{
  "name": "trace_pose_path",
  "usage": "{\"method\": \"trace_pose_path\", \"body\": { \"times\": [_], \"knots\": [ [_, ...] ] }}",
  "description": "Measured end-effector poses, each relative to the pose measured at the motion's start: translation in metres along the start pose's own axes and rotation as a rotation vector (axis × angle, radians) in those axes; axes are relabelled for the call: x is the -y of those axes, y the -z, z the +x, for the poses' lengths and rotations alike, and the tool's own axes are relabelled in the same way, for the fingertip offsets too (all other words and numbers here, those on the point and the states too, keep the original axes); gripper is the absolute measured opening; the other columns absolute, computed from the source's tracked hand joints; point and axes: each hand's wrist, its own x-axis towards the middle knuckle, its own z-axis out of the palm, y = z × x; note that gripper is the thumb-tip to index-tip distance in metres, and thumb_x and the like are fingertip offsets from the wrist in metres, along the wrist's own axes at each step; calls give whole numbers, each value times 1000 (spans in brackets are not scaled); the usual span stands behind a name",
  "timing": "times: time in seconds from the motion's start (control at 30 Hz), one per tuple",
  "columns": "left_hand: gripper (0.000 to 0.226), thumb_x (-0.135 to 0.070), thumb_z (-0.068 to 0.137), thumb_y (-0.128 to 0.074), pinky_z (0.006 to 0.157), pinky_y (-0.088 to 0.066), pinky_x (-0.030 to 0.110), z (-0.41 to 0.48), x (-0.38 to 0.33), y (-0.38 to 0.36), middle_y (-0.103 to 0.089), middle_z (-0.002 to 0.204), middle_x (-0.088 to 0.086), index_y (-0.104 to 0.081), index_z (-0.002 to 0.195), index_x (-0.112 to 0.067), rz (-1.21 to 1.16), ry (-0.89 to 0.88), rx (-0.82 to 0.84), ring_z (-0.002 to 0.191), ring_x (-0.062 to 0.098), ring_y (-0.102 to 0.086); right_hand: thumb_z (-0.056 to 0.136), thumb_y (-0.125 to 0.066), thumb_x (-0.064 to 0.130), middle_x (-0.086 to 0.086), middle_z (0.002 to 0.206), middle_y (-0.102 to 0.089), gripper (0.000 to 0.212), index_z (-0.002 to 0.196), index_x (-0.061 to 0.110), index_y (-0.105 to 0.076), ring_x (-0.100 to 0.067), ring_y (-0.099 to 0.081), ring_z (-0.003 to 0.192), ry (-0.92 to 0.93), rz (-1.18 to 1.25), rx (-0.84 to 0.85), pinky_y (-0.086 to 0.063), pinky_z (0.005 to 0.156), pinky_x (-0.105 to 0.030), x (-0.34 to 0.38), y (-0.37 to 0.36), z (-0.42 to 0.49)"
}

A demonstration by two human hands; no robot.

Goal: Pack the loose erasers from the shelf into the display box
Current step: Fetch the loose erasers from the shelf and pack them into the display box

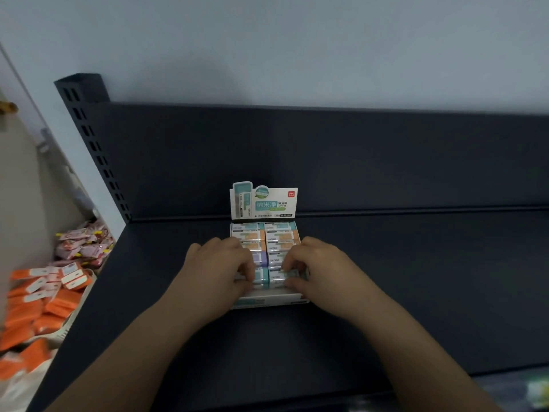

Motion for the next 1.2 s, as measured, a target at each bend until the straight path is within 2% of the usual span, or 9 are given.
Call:
{"method": "trace_pose_path", "body": {
  "times": [0.2,0.43,0.63,0.77,0.87,1.0,1.1,1.2],
  "knots": [
    [18,-47,78,-70,83,-26,28,-1,1,4,-53,101,-19,-56,86,-39,-53,5,15,98,2,-43,84,-70,32,13,95,-50,17,96,22,-64,-8,-53,85,29,-54,0,-48,74,-26,0,3,2],
    [22,-56,80,-63,83,-27,27,-2,-2,2,-55,101,-21,-57,94,-41,98,-7,-35,96,2,-45,83,-70,36,11,97,-55,20,96,23,-65,-9,-55,85,36,-51,-25,-51,74,-31,-3,2,-1],
    [26,-62,82,-57,79,-29,26,-2,-2,5,-54,96,-22,-60,95,-40,103,-28,-28,92,1,-47,85,-67,41,17,98,-51,23,102,26,-67,-2,-49,87,52,-28,-65,-48,76,-25,-5,10,-7],
    [29,-59,85,-50,77,-35,26,-1,-8,8,-57,92,-20,-66,95,-37,75,-53,-106,87,1,-53,87,-65,39,15,99,-53,18,101,28,-66,-3,-52,89,38,-45,-112,-50,79,-27,-16,22,-16],
    [32,-58,85,-50,78,-40,29,2,-22,9,-62,99,-18,-66,101,-36,58,-69,-142,91,4,-57,89,-61,42,14,108,-55,25,110,29,-63,-6,-53,99,12,-88,-130,-48,84,-26,-32,30,-25],
    [55,-66,81,-33,83,-45,33,13,-56,7,-61,113,-17,-62,116,-35,69,-100,-106,102,9,-59,91,-57,45,14,122,-53,37,124,29,-55,-8,-51,112,-5,-146,-118,-46,89,-25,-59,41,-40],
    [53,-63,88,-41,101,-39,34,24,-90,-5,-48,132,-19,-46,135,-39,100,-134,-29,120,8,-47,92,-54,47,13,128,-51,42,131,31,-50,-10,-49,116,-12,-167,-114,-46,93,-27,-83,52,-56],
    [57,-63,89,-42,106,-34,32,34,-131,-20,-41,139,-17,-36,141,-39,105,-161,-13,125,9,-41,92,-54,47,12,131,-50,46,134,31,-47,-11,-48,117,-32,-154,-128,-45,95,-29,-114,65,-78]
  ]
}}
